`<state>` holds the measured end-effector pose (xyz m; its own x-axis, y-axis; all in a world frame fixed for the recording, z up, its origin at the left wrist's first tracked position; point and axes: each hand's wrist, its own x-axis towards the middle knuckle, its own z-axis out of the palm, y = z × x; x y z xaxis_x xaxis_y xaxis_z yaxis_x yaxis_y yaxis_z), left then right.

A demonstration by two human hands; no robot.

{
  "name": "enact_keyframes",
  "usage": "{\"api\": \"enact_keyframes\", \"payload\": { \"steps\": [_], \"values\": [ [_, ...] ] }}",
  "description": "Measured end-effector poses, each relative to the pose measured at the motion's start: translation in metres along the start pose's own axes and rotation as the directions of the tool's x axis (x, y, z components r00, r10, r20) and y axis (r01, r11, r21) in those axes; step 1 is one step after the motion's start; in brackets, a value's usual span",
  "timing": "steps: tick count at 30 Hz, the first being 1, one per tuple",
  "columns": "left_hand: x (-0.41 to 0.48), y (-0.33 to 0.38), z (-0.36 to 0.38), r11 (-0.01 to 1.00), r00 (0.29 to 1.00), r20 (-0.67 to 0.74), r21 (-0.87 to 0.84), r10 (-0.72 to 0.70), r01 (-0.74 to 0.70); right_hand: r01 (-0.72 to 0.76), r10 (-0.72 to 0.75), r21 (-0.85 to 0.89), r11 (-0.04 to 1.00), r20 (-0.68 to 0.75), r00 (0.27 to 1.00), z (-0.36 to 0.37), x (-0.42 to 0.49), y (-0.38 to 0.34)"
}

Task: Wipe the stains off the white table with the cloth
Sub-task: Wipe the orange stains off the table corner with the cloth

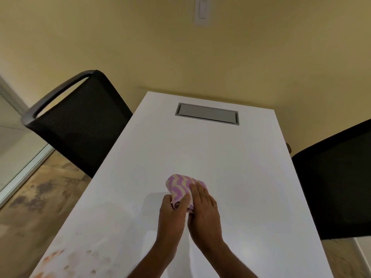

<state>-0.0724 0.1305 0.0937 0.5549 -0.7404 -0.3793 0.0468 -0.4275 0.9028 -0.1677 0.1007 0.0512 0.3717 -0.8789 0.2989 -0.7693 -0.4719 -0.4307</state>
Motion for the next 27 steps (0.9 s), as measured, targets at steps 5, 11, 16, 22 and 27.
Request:
{"api": "enact_keyframes", "payload": {
  "steps": [5, 11, 16, 22, 27],
  "values": [
    [-0.038, -0.018, -0.029, 0.996, 1.000, -0.002, 0.089, 0.028, -0.027, 0.025, -0.028, 0.043, 0.999, 0.060, 0.998, -0.016, -0.031, -0.014],
    [-0.098, -0.061, -0.083, 0.994, 0.989, -0.137, 0.098, 0.054, -0.041, 0.001, -0.018, 0.110, 0.994, 0.150, 0.989, -0.033, -0.074, -0.028],
    [-0.135, -0.117, -0.145, 0.780, 0.912, -0.133, 0.573, 0.389, -0.249, -0.052, 0.020, 0.117, 0.992, 0.260, 0.965, -0.037, -0.106, -0.048],
    [-0.150, -0.176, -0.219, 0.588, 0.879, -0.125, 0.784, 0.461, -0.197, -0.073, 0.044, 0.078, 0.994, 0.318, 0.947, -0.020, -0.134, -0.080],
    [-0.158, -0.211, -0.271, 0.568, 0.892, -0.212, 0.821, 0.398, -0.059, -0.127, 0.098, 0.061, 0.990, 0.348, 0.932, -0.002, -0.154, -0.106]
  ]
}}
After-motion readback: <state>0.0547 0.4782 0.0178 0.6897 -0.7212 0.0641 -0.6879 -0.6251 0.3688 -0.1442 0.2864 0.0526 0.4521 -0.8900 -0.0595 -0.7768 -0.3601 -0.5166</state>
